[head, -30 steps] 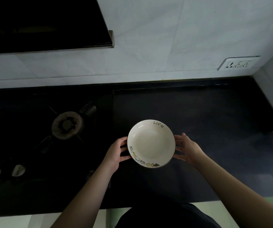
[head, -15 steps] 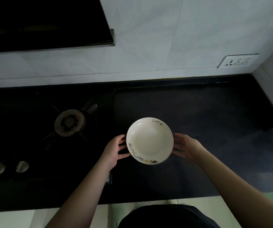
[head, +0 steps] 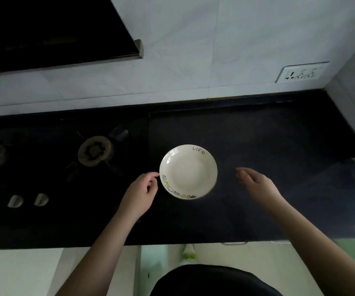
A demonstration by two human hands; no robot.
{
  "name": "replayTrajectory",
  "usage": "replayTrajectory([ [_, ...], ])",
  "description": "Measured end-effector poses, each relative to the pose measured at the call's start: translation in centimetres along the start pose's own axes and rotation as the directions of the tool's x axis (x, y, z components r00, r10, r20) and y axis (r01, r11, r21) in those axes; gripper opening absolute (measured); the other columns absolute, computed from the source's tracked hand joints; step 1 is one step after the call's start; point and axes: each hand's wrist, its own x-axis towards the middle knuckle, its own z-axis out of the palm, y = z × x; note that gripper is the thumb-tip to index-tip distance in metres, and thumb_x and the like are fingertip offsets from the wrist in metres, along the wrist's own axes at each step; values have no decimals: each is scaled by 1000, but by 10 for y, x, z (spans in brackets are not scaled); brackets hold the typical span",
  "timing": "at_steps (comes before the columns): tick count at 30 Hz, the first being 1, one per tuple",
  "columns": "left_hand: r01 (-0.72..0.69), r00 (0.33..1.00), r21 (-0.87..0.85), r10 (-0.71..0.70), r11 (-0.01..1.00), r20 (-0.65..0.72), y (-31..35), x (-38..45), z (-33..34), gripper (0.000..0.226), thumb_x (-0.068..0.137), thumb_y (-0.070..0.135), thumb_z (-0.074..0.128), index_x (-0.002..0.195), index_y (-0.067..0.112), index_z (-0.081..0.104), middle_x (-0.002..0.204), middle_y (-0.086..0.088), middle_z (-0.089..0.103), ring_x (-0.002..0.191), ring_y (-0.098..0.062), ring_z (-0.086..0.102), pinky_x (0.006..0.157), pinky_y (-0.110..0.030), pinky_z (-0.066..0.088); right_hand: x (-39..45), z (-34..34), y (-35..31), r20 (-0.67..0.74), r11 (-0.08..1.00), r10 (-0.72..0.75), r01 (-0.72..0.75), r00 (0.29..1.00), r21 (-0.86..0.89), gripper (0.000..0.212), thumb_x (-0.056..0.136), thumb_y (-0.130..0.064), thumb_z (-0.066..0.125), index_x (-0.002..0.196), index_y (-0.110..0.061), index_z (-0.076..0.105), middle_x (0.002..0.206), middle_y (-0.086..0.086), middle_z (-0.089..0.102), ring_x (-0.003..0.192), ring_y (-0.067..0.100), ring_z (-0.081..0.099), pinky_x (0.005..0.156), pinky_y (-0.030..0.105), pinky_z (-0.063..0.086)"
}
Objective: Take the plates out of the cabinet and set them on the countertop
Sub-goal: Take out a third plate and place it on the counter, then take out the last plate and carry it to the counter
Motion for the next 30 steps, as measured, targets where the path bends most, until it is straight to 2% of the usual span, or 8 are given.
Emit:
replayTrajectory([
  [3, -178, 984, 209, 179, 962, 13, 30, -26, 17, 34, 99, 26, 52, 131, 17, 58, 122, 3, 63, 110, -15, 58, 86, -29, 50, -28, -13, 16, 55, 947, -177, 185, 983, -262, 38, 100, -39, 43, 133, -25, 55, 120, -7, 56, 104, 12, 56, 87, 25, 40],
  [6, -210, 978, 223, 204, 952, 51, 64, -61, 41, 34, 97, 20, 56, 129, 10, 60, 126, -3, 64, 117, -21, 57, 97, -36, 47, -55, -36, 41, 147, 890, -253, 290, 956, -353, 41, 100, -39, 42, 136, -21, 53, 134, -2, 53, 115, 17, 55, 93, 26, 41],
  [9, -249, 967, 402, 246, 881, 60, 88, -101, 69, 38, 96, 25, 58, 130, 9, 61, 132, -7, 62, 126, -28, 53, 107, -44, 40, -80, -66, 67, 152, 816, -312, 346, 938, -463, 43, 100, -38, 43, 137, -19, 52, 138, 1, 51, 120, 22, 52, 97, 31, 42],
  [13, -176, 984, 507, 170, 844, 59, 111, -157, 94, 53, 100, 44, 35, 144, 19, 50, 152, -3, 45, 145, -27, 31, 119, -44, 14, -106, -93, 88, 203, 678, -385, 425, 900, -600, 58, 97, -51, 34, 147, -23, 39, 149, -1, 43, 136, 22, 36, 111, 39, 32],
  [16, -110, 994, 519, 89, 848, 66, 110, -194, 95, 54, 102, 46, 33, 153, 25, 34, 161, 1, 27, 151, -21, 10, 120, -39, -3, -117, -96, 83, 250, 592, -448, 494, 858, -637, 66, 93, -59, 23, 149, -26, 33, 154, -2, 36, 142, 21, 27, 115, 38, 22],
  [18, -53, 999, 532, 41, 845, 36, 107, -220, 89, 55, 102, 48, 32, 153, 26, 34, 162, 1, 26, 151, -20, 9, 120, -40, 0, -124, -89, 76, 300, 545, -476, 545, 827, -637, 66, 93, -60, 19, 150, -27, 30, 155, -3, 34, 144, 20, 23, 116, 36, 18],
  [23, 144, 989, 538, -113, 831, -91, 94, -283, 68, 62, 97, 53, 21, 146, 24, 47, 156, -2, 40, 147, -25, 27, 117, -48, 19, -148, -56, 63, 429, 493, -487, 646, 760, -583, 69, 92, -61, 14, 151, -28, 27, 158, -5, 29, 146, 18, 18, 118, 35, 13],
  [30, 371, 925, 499, -264, 783, -273, 67, -377, 53, 56, 99, 50, 28, 143, 24, 50, 155, -3, 42, 145, -27, 29, 116, -49, 23, -196, 2, 51, 618, 352, -476, 780, 626, -518, 74, 89, -63, 6, 152, -29, 23, 159, -5, 26, 147, 18, 15, 119, 37, 13],
])
